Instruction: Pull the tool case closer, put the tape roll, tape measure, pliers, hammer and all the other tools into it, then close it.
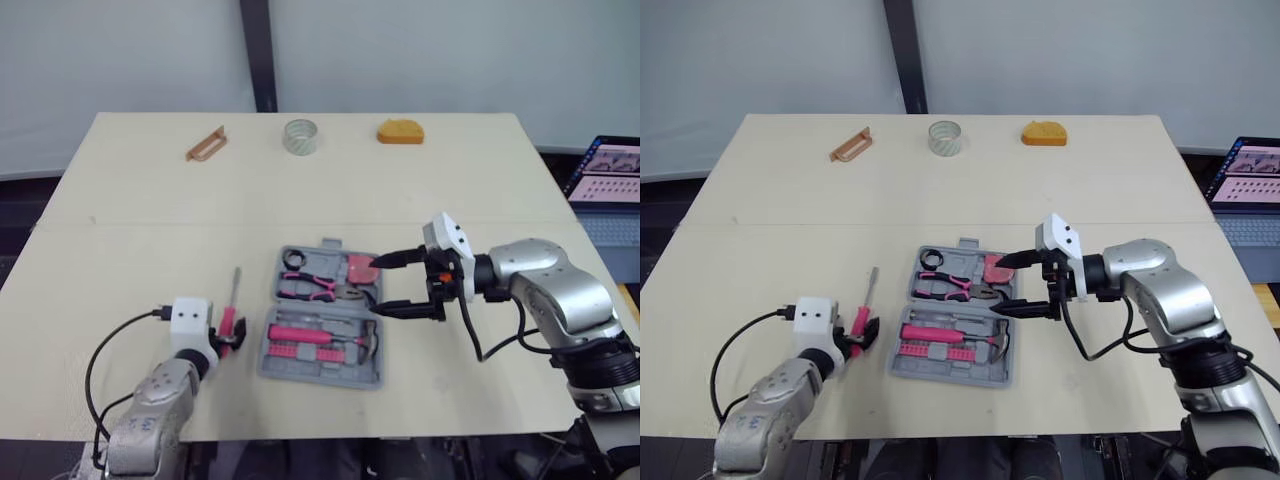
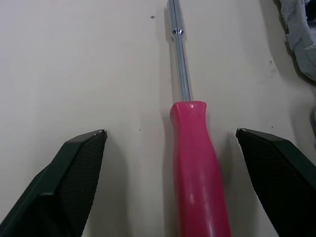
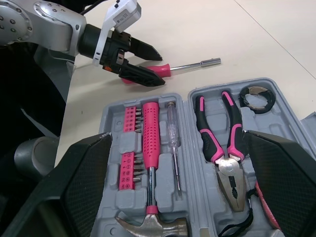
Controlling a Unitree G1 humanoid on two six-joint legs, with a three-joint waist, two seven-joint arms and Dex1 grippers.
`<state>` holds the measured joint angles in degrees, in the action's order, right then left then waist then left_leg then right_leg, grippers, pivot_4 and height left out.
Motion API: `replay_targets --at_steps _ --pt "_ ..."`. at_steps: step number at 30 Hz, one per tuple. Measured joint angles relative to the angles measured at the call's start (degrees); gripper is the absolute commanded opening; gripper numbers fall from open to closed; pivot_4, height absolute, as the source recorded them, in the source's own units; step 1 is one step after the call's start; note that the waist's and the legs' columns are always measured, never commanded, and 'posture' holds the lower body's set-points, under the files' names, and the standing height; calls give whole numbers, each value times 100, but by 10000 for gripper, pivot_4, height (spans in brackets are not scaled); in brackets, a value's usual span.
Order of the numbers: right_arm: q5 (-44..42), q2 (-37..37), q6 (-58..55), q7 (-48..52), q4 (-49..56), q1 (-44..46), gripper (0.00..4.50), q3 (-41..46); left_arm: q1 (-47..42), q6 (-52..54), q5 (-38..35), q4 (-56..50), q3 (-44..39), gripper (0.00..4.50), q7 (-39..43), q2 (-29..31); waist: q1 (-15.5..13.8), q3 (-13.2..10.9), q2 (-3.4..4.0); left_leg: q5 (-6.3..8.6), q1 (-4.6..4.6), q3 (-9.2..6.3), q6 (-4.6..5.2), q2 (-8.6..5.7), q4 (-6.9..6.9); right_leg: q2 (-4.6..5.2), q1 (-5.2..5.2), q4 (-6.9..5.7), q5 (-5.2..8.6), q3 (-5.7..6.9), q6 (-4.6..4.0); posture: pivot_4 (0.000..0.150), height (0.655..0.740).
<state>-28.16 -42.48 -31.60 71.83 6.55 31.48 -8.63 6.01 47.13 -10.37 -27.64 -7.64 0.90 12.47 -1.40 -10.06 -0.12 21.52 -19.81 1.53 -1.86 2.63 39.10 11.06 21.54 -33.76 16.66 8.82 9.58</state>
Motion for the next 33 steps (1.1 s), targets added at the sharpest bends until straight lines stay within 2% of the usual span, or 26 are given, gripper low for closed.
replay_targets --at_steps 9,13,17,18,19,33 --pt "-2 0 -64 -14 20 -86 44632 11 -149 228 121 23 75 45000 -6 -13 -5 0 0 0 2 0 0 0 1 0 -1 -2 0 -1 0 1500 7400" --pt "-2 0 -94 -26 47 -98 45000 13 -149 270 189 16 77 32853 -20 -31 -3 0 0 0 2 0 0 0 1 0 -1 -2 0 -1 0 1500 7400" --pt "-2 0 -96 -32 79 -100 45000 13 -145 282 216 16 50 12252 -26 -37 -13 0 0 0 1 0 0 0 1 1 -1 0 0 -1 0 1500 7400" --pt "-2 0 -96 -32 90 -101 45000 13 -143 280 221 15 45 8306 -26 -40 -13 0 0 0 1 0 0 0 1 0 -1 0 0 -1 0 1500 7400" --pt "-2 0 -96 -33 94 -102 45000 14 -145 281 222 12 34 6970 -22 -49 -13 0 0 0 1 0 0 0 1 0 -1 0 0 -1 0 1500 7400" --pt "-23 27 -91 -112 100 -135 45000 109 -250 224 303 139 87 6629 79 9 -21 1 1 0 2 0 0 0 2 1 -3 -2 -1 -1 0 1500 7400"
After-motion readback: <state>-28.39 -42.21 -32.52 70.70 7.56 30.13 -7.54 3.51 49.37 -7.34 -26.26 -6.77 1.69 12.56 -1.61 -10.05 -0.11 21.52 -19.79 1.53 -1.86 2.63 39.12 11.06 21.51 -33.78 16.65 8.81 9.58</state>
